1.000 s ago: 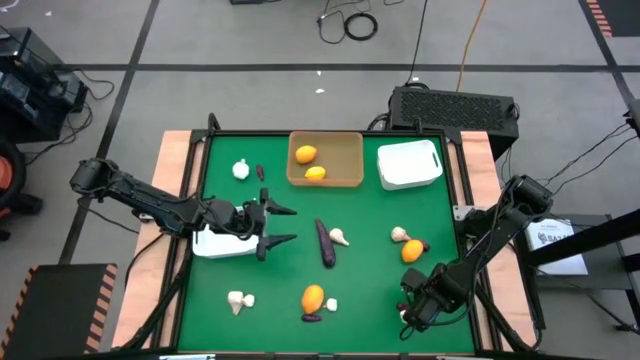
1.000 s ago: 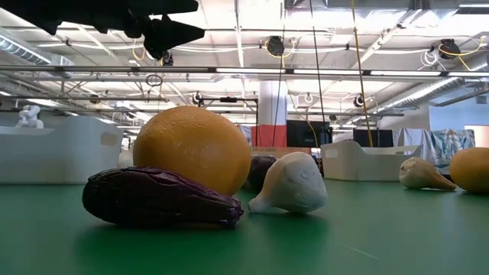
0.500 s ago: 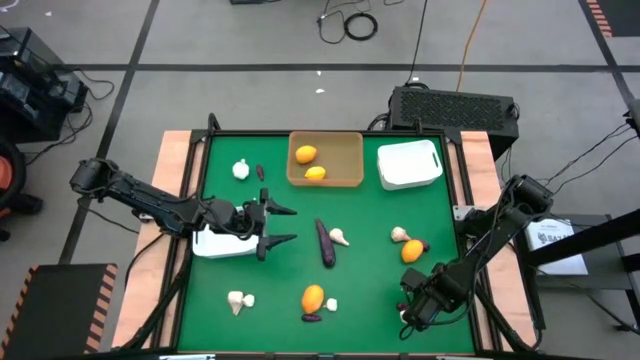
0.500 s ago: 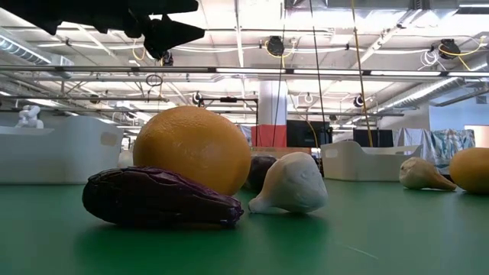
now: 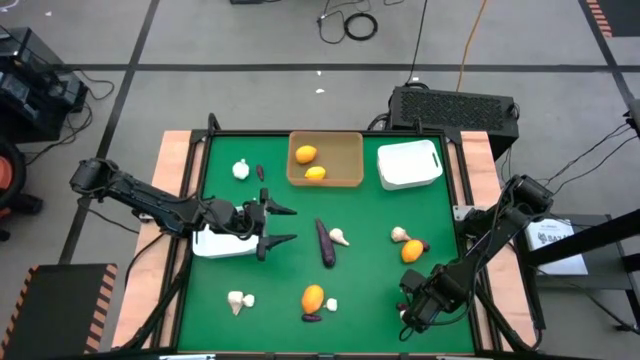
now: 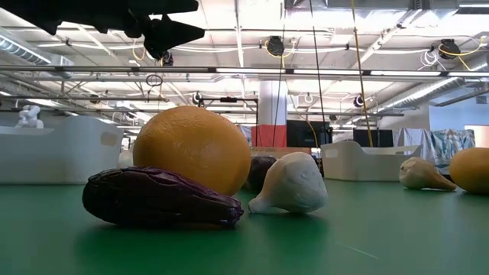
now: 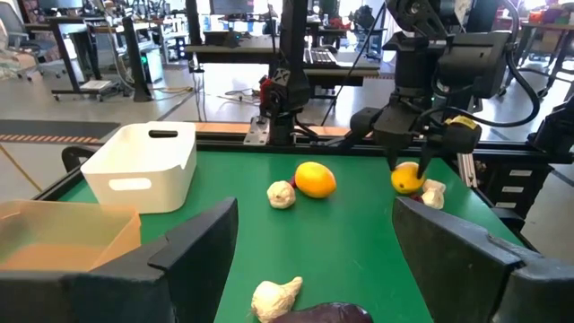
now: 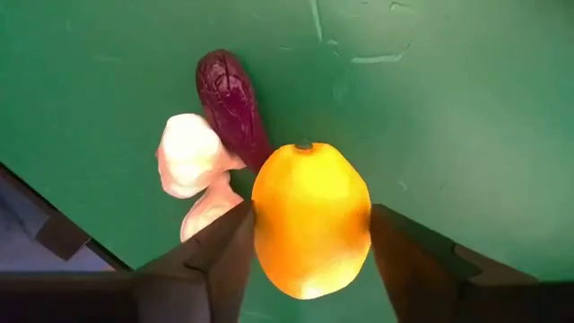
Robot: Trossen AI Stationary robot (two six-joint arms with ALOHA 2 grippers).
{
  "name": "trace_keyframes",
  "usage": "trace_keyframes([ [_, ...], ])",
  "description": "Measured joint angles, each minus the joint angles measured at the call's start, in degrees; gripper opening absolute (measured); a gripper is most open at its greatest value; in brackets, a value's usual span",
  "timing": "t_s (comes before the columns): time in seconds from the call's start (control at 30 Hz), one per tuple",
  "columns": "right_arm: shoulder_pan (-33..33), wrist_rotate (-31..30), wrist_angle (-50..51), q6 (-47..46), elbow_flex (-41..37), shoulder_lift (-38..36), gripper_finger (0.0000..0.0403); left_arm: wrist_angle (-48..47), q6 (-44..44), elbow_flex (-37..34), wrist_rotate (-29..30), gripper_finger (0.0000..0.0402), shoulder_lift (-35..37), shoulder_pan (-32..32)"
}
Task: Sort produce into baskets
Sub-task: Put the lemon into the yellow bin
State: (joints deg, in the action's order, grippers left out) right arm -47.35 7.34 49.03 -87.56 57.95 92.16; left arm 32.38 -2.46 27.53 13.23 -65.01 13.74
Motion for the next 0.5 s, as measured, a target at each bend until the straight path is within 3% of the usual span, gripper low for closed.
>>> trace_keyframes([
  [0.23, 0.00, 0.52, 0.61, 0.97, 0.00, -0.68, 0.0284, 0.00, -0.02, 0.00, 0.00, 0.0303, 0.00, 0.00],
  [0.5, -0.78, 0.21, 0.16, -0.86, 0.00, 1.63, 0.0299, -0.08, 0.01, 0.00, 0.00, 0.0303, 0.00, 0.00],
])
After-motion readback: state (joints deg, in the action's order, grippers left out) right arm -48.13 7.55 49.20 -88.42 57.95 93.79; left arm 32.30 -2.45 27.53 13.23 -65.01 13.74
